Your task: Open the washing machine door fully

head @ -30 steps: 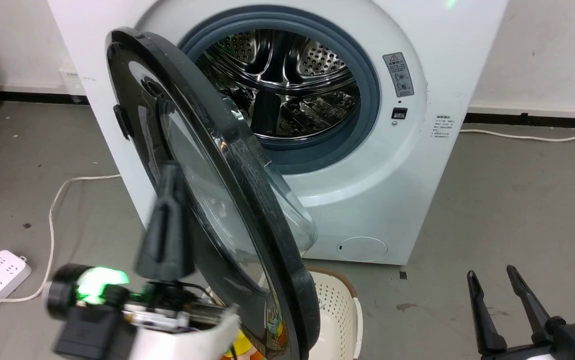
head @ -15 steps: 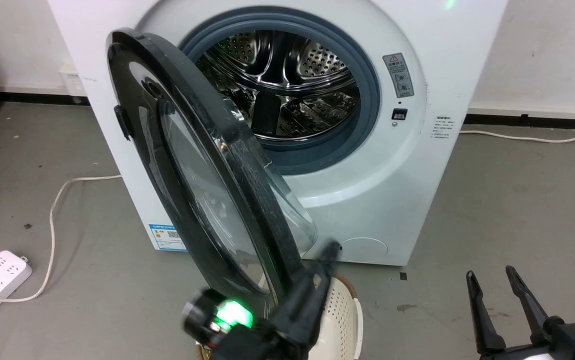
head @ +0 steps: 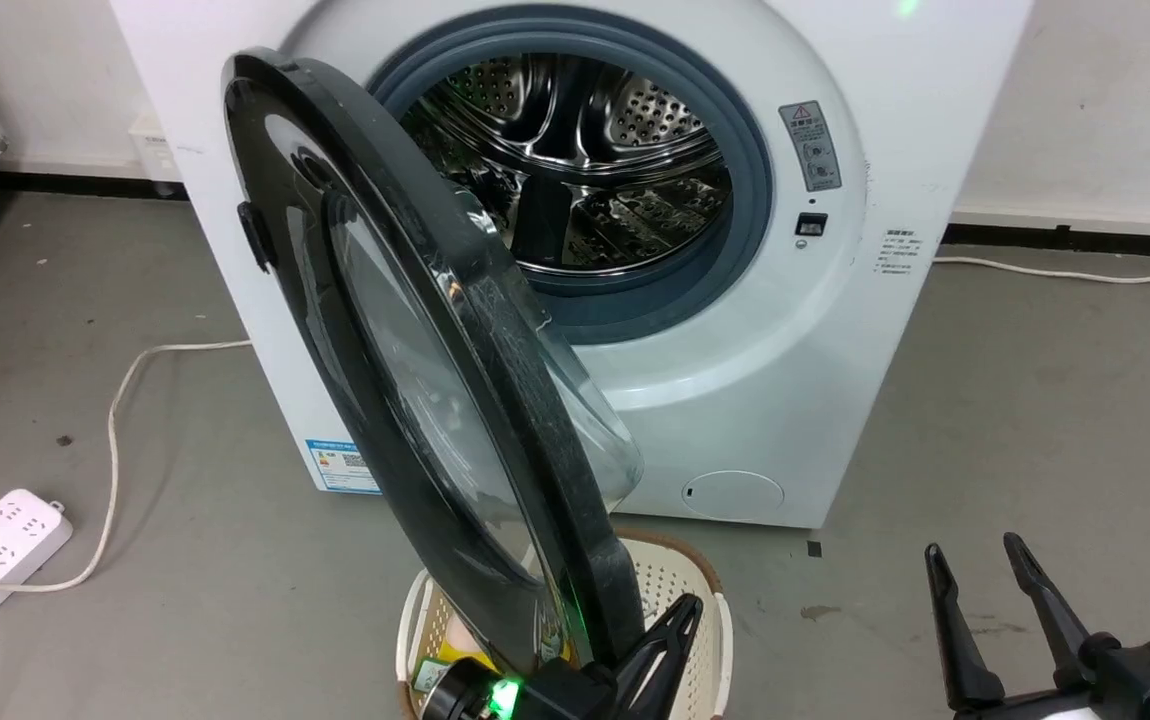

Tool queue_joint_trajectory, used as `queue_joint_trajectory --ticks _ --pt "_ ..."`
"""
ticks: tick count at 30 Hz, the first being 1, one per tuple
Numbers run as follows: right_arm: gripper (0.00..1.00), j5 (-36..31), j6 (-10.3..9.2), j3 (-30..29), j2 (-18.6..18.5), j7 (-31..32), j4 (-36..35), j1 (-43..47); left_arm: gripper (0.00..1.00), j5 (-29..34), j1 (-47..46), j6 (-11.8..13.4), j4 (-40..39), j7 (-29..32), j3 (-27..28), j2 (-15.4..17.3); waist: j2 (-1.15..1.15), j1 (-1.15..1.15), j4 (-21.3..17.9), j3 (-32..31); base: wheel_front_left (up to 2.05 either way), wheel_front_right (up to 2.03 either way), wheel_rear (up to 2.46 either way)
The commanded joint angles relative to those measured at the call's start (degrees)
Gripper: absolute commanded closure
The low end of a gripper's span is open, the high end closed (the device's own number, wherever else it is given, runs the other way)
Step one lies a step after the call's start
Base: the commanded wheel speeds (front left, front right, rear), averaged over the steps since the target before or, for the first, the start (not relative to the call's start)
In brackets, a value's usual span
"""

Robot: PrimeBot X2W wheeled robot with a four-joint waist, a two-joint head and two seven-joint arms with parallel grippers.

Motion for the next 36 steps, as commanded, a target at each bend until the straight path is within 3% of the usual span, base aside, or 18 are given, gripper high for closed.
queue_joint_trajectory --ticks 1,9,10,22,36 --pt "0.00 -0.30 0.05 -0.02 0.36 -0.26 0.02 -0.44 1.00 -0.36 -1.03 0.72 0.74 -0.51 0.56 0.24 0.00 0.00 0.39 0.08 0.00 0.00 0.00" --pt "0.00 0.29 0.05 -0.36 0.44 -0.26 0.48 0.21 1.00 -0.31 0.65 0.60 0.70 -0.64 -0.34 1.91 0.00 0.00 5.31 -1.07 0.00 0.00 0.00" --pt "0.00 0.52 0.05 -0.38 0.47 -0.26 0.66 0.36 1.00 -0.21 1.74 0.57 -0.46 0.05 -0.93 2.74 0.00 0.00 7.93 -1.77 0.00 0.00 0.00" --pt "0.00 1.21 0.05 -0.49 0.55 -0.26 1.68 1.12 1.00 -0.15 4.71 1.34 -6.26 3.45 -1.09 6.45 0.00 0.00 20.84 -3.52 0.00 0.00 0.00" --pt "0.00 1.65 0.05 6.45 -1.74 -0.26 6.21 -6.97 1.00 -0.39 6.39 8.79 -10.20 -0.09 6.59 7.90 0.00 0.00 24.60 0.79 0.00 0.00 0.00"
